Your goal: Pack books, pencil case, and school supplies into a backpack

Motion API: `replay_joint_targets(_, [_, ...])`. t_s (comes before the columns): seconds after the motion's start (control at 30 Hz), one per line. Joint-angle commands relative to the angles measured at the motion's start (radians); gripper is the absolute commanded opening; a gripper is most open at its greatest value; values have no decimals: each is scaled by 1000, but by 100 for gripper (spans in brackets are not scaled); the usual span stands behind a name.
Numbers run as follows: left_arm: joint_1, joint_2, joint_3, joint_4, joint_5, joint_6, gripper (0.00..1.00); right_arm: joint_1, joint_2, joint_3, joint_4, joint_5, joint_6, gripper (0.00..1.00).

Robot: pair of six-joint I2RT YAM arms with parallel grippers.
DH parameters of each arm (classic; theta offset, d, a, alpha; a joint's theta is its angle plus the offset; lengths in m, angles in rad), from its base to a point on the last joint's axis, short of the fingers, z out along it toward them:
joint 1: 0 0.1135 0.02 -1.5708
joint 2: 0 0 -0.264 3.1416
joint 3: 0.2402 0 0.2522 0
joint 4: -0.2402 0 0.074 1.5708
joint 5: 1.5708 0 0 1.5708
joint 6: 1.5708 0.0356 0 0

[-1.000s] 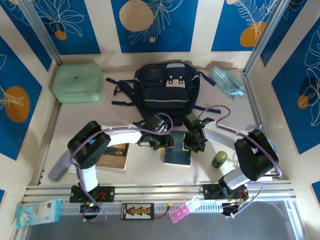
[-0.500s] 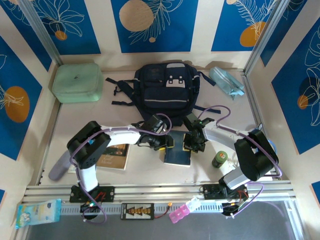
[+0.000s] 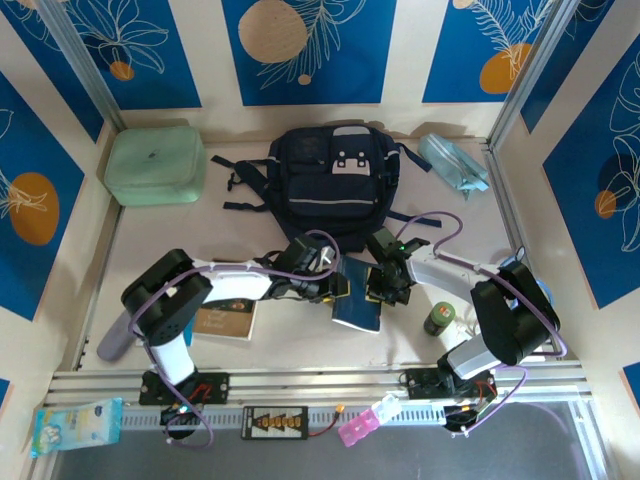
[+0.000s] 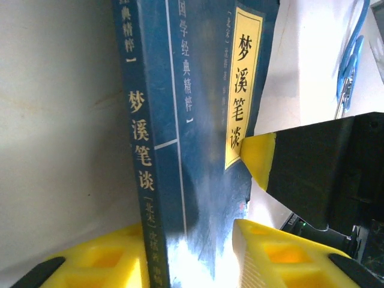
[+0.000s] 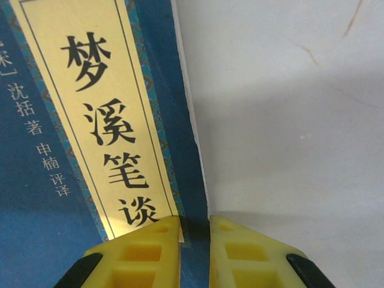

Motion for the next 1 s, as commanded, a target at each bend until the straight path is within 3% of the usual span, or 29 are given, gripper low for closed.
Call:
replay_joint_targets(0.0, [-25,-32,7,46,33,4,32,19,82,-64,75,6,31,15])
replay_joint_targets(0.27, [-24,-103,9,-47,-32,50,9,19,-17,-46,6,74,38,21])
replay_joint_targets(0.37, [-22,-174,19,-115,-67,93,0,15,-113,-25,-32,99,33,34])
replay_joint_targets(0.47, [-20,-246,61,-215,-115,167,0,2,-242,-22,-10,75,15,48])
replay_joint_targets(0.7, [10,-383,173,-377,-262,308,0,-111,-514,-35,180,-112,-29,67])
replay_joint_targets(0.8, [52,-405,230,-424,-300,316,0,-189,-545,-18,278,-268,-11,71])
replay_joint_targets(0.97, [153,-413,308,-387,-273,270,0,-277,-517,3,432,-510,113,75])
